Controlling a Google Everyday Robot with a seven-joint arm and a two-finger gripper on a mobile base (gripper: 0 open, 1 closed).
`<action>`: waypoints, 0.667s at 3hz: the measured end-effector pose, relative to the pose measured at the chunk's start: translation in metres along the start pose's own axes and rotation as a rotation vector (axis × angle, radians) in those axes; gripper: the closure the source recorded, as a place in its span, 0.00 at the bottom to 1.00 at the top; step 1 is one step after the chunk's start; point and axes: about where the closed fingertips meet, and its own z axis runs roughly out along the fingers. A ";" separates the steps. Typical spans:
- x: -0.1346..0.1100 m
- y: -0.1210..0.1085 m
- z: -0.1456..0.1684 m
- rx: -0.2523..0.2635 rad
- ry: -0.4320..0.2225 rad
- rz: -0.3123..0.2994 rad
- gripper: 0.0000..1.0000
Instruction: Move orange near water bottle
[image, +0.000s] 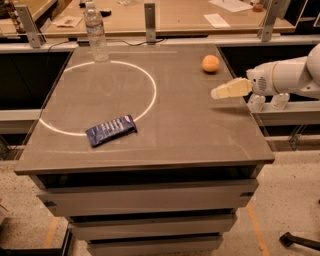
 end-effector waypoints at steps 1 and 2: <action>-0.013 -0.021 0.008 0.016 -0.012 -0.008 0.00; -0.024 -0.029 0.020 0.015 -0.008 -0.023 0.00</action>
Offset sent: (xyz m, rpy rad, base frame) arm 0.0620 -0.0033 0.0180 -0.0333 -0.0368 0.0014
